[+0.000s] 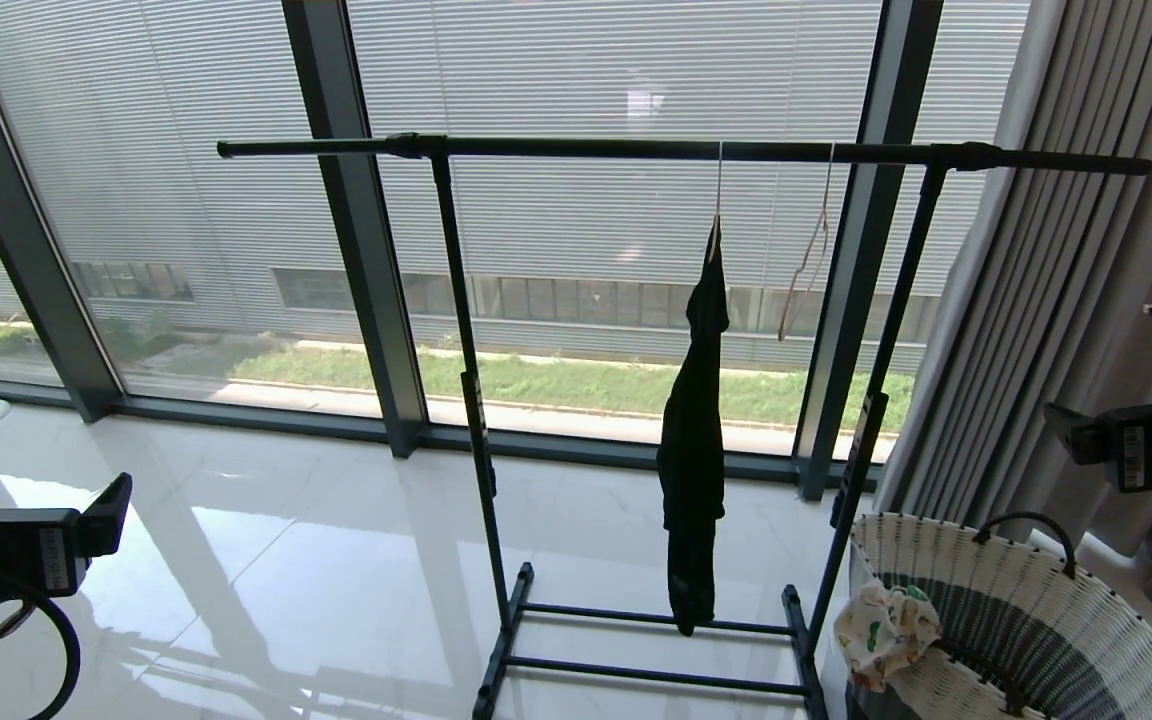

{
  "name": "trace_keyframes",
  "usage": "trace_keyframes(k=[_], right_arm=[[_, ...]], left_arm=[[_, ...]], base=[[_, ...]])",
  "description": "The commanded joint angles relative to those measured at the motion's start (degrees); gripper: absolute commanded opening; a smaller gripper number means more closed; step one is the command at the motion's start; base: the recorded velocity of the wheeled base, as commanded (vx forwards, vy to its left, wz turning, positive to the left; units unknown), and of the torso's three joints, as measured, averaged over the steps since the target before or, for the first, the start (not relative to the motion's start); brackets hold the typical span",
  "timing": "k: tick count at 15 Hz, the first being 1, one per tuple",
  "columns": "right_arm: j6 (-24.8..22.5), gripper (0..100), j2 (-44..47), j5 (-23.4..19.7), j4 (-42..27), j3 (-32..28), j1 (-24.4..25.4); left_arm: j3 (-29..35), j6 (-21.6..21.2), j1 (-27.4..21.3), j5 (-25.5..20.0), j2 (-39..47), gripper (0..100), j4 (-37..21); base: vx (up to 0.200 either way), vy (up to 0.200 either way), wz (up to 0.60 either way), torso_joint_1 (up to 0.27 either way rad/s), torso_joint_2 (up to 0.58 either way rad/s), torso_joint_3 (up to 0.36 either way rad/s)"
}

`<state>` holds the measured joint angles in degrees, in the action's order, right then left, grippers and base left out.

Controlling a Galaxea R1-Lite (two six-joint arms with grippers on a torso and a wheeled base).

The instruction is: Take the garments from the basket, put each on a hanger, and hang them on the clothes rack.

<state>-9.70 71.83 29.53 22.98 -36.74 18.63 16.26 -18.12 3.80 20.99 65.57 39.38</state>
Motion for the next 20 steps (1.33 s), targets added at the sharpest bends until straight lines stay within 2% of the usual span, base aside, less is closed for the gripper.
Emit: trace_keyframes(k=[1, 14, 20], right_arm=[[-0.1, 100, -0.5, 0.0, 0.0, 0.1, -0.2], [-0.1, 100, -2.8, 0.0, 0.0, 4.0, -0.3], [-0.1, 100, -5.5, 0.0, 0.0, 8.0, -0.3]], left_arm=[[-0.4, 0.0, 0.4, 0.0, -0.3, 100, 0.0], [-1.1, -0.3, 0.4, 0.0, -0.4, 100, 0.0], [-1.8, -0.3, 0.2, 0.0, -0.4, 100, 0.1]], base=[[0.0, 0.0, 0.0, -0.203, 0.49, 0.271], [0.0, 0.0, 0.0, -0.169, 0.47, 0.296], [0.0, 0.0, 0.0, -0.024, 0.09, 0.065]])
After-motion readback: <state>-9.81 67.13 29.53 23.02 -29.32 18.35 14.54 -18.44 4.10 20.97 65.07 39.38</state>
